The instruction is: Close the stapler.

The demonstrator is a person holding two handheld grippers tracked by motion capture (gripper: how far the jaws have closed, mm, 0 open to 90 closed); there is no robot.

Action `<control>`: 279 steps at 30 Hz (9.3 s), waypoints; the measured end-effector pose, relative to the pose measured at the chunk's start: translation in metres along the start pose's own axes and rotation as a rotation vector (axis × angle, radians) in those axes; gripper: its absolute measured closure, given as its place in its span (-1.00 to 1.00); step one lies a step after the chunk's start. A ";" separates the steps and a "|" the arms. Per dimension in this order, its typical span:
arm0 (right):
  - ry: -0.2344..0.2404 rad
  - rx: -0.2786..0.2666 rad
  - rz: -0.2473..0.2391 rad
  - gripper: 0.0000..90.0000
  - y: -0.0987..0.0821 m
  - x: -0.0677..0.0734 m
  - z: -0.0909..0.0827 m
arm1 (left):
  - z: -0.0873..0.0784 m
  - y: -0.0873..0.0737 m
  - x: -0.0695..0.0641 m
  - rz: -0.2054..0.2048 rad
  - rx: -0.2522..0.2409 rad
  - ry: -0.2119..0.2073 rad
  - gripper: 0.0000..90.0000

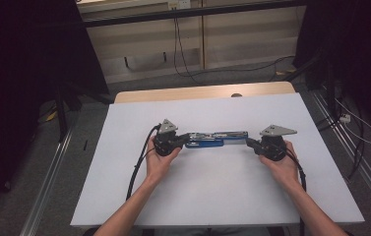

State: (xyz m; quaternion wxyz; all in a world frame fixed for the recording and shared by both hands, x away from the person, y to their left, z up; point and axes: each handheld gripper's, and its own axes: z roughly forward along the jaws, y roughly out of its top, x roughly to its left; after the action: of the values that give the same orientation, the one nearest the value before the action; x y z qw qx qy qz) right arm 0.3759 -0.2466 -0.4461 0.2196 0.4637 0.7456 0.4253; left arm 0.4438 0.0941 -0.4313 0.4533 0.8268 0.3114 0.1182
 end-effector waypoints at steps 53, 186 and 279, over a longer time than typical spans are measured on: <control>-0.007 0.161 -0.025 1.00 0.004 -0.008 0.021 | 0.025 -0.005 0.000 0.010 0.051 -0.009 1.00; 0.025 -0.079 0.057 0.41 0.017 -0.002 0.026 | -0.006 -0.018 0.003 -0.023 -0.020 0.035 0.21; -0.186 -0.153 0.117 -0.91 -0.031 0.006 -0.081 | -0.156 -0.086 -0.007 -0.088 -0.140 0.258 -0.91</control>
State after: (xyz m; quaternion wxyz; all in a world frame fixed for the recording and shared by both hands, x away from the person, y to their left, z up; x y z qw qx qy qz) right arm 0.2989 -0.2822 -0.4279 0.2973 0.5257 0.6591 0.4482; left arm 0.3287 0.2291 -0.4145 0.4708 0.7567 0.3940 0.2248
